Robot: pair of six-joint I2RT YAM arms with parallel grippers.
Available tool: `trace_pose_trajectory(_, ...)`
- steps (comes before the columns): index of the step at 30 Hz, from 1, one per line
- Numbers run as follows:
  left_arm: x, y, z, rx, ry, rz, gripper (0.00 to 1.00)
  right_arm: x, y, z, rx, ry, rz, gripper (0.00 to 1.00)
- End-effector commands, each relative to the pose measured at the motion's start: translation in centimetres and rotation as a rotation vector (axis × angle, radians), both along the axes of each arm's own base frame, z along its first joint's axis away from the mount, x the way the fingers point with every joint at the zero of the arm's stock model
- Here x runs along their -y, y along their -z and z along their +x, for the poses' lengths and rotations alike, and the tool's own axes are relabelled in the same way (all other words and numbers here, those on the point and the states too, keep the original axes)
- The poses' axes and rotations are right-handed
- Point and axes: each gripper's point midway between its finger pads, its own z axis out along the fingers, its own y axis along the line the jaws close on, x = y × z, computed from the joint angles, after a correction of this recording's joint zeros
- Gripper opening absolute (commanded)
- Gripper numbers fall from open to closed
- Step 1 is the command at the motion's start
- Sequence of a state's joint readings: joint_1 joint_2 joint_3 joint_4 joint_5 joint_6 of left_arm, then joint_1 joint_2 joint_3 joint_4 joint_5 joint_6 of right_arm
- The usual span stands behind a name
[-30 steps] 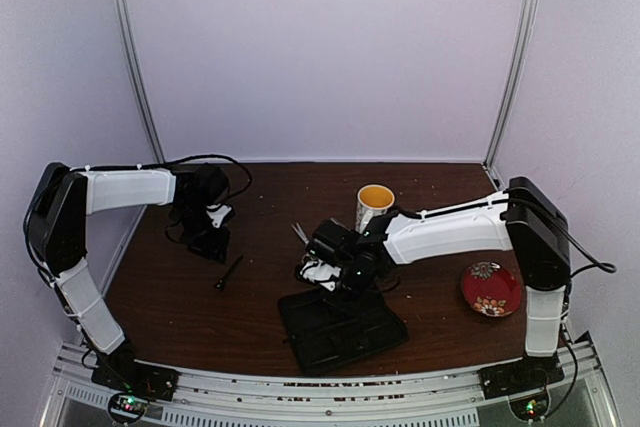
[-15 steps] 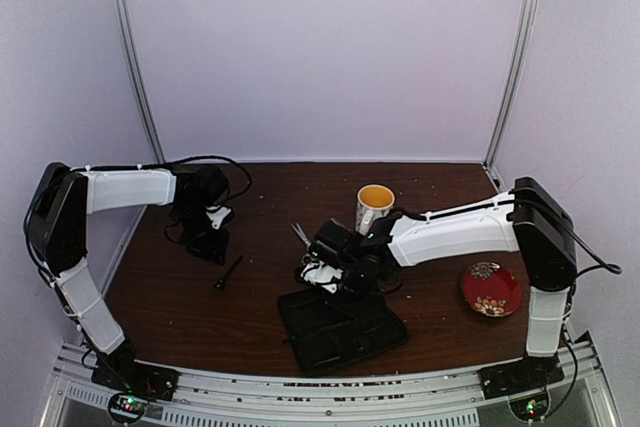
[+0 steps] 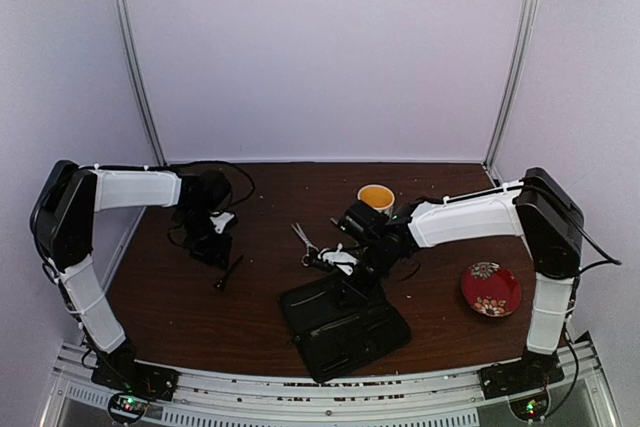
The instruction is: Sort the hair-cutting tools
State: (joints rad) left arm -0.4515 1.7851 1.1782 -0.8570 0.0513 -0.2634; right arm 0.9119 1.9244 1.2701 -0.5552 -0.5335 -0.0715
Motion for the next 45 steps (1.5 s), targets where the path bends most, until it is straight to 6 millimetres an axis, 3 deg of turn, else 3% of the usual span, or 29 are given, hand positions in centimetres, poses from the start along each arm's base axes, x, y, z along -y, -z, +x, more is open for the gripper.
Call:
trace_pose_trajectory(1,0.3,0.8,0.1,-0.013,0.015,-0.023,0.36,-0.9,-0.7,-0.5,-0.111,-0.036,0.133,0.0)
trace_pose_trajectory(9,0.7,1.7,-0.2,-0.032,0.031,-0.023,0.34,-0.8,-2.0,-0.7,-0.15,-0.057,0.206,0.0)
trace_pose_trajectory(20,1.8,1.9,-0.5,-0.04,0.064,-0.053,0.32,-0.8,-1.7,-0.9,-0.245,-0.048,0.257,0.0)
trace_pose_trajectory(29,2.4,2.9,-1.4,-0.063,0.079,-0.046,0.26,0.1,-1.4,0.9,-0.283,0.015,0.28,0.0)
trace_pose_trajectory(35,2.5,3.4,-1.5,-0.073,0.082,-0.031,0.17,0.7,-1.0,1.7,-0.3,0.047,0.281,0.0)
trace_pose_trajectory(39,2.6,3.7,-1.6,-0.076,0.086,-0.018,0.06,0.7,-1.1,1.9,-0.315,0.054,0.292,0.0)
trace_pose_trajectory(42,2.6,3.3,-1.6,-0.047,0.1,0.012,0.0,0.9,-1.1,2.1,-0.319,0.063,0.294,0.0)
trace_pose_trajectory(45,3.1,1.1,-1.2,0.064,0.142,0.069,0.0,1.0,-1.0,2.2,-0.332,0.07,0.3,0.0)
